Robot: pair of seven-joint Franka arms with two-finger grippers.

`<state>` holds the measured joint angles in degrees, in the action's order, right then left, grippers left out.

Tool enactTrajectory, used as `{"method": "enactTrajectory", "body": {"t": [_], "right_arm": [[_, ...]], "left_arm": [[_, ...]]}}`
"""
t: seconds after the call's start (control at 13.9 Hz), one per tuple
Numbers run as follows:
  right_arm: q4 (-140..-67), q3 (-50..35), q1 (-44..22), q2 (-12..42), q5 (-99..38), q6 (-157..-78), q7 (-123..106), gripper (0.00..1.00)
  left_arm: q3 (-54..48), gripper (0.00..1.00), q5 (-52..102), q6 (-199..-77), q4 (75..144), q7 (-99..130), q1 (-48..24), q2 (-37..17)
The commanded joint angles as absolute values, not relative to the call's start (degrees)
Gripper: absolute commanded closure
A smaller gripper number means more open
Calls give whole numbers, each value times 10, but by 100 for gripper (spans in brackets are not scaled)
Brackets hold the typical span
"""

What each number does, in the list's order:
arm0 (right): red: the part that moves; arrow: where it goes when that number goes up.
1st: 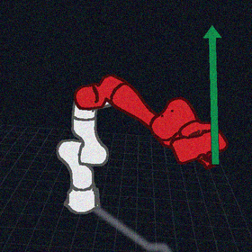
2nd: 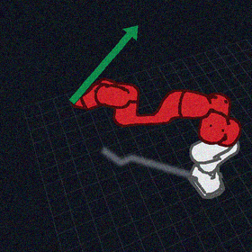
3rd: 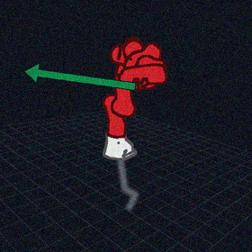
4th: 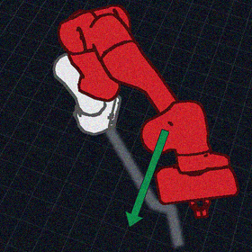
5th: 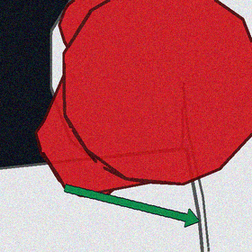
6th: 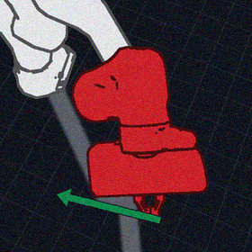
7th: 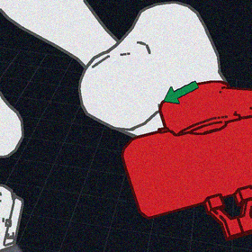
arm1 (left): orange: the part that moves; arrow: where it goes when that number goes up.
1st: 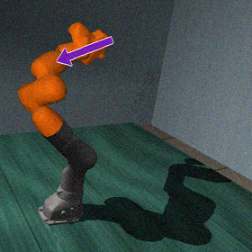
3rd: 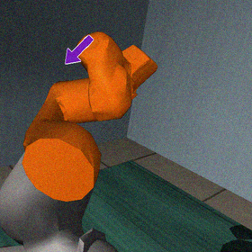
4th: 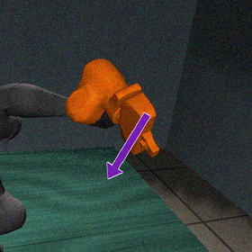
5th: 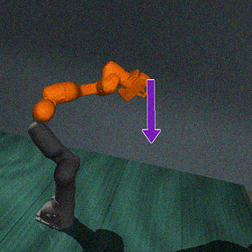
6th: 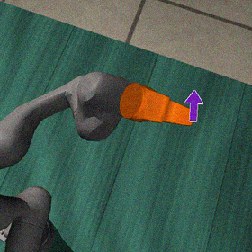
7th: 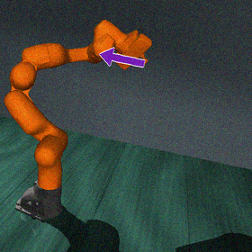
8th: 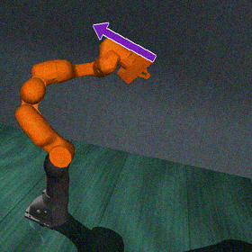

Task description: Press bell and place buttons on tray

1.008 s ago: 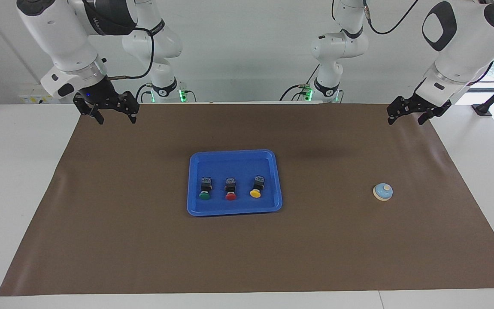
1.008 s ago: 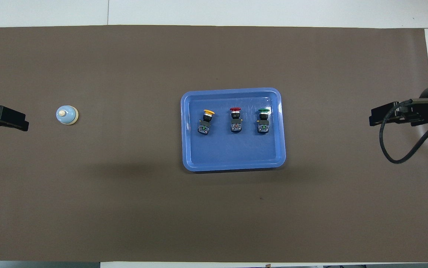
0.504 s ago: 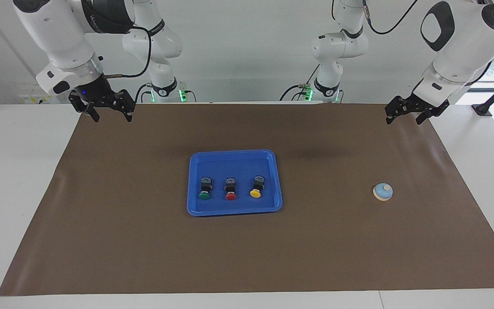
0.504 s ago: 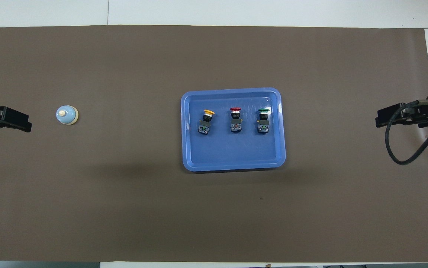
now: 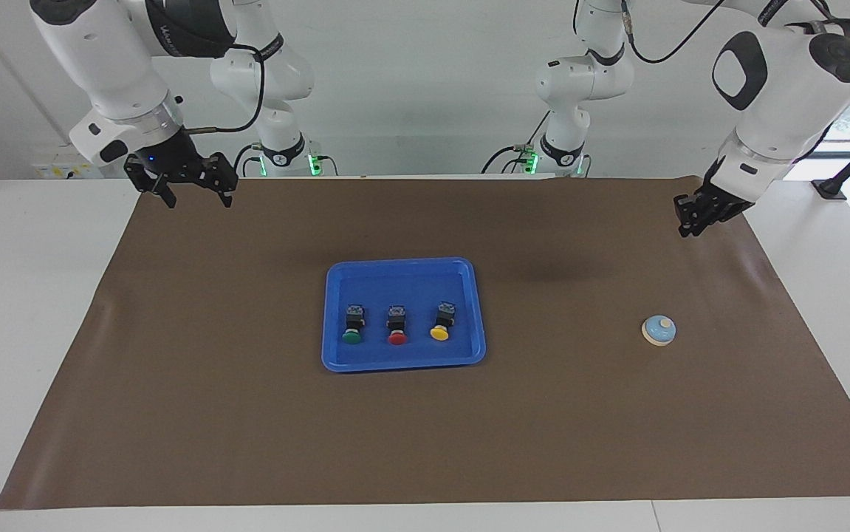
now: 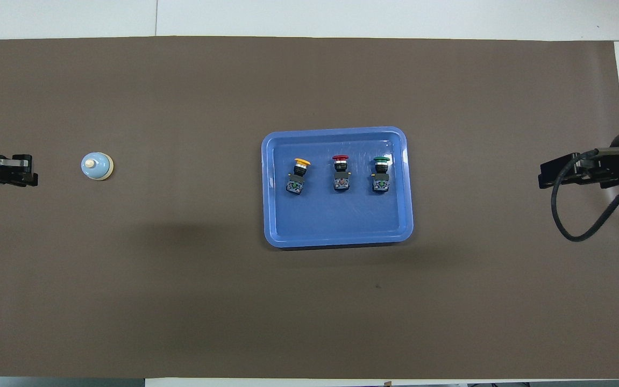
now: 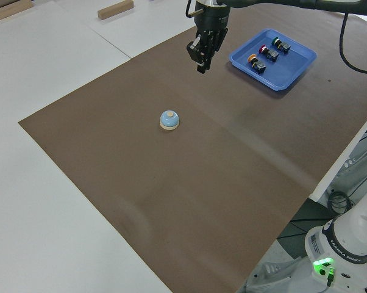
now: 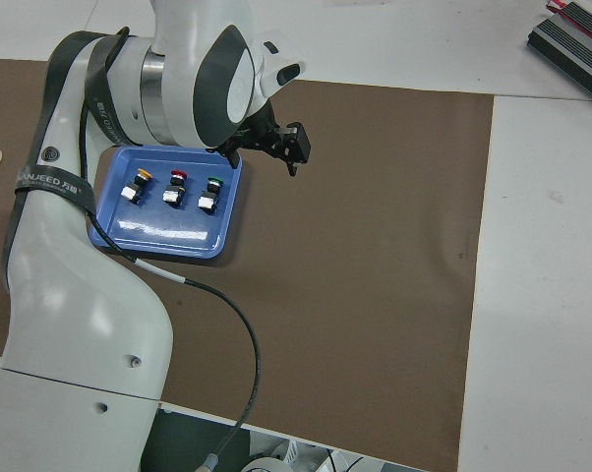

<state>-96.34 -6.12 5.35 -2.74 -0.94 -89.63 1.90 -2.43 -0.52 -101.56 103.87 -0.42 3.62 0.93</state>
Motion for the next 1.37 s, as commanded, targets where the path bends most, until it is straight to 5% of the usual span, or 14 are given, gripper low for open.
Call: {"method": "enactTrajectory", "body": {"t": [0.0, 0.5, 1.08, 1.3], "right_arm": [[-969, -63, 61, -37, -7, -888, 10, 0], [-969, -63, 62, -37, -7, -888, 9, 0], [-969, -63, 62, -37, -7, -888, 10, 0], [-969, -63, 62, -37, -7, -888, 9, 0]], "left_arm": [[-25, 100, 0, -1097, 1078, -15, 43, -20], [-25, 100, -1, -1289, 1148, -15, 44, -106], [-25, 100, -4, -1352, 1146, -16, 52, -163], [-25, 100, -4, -1289, 1108, -16, 50, -162]]}}
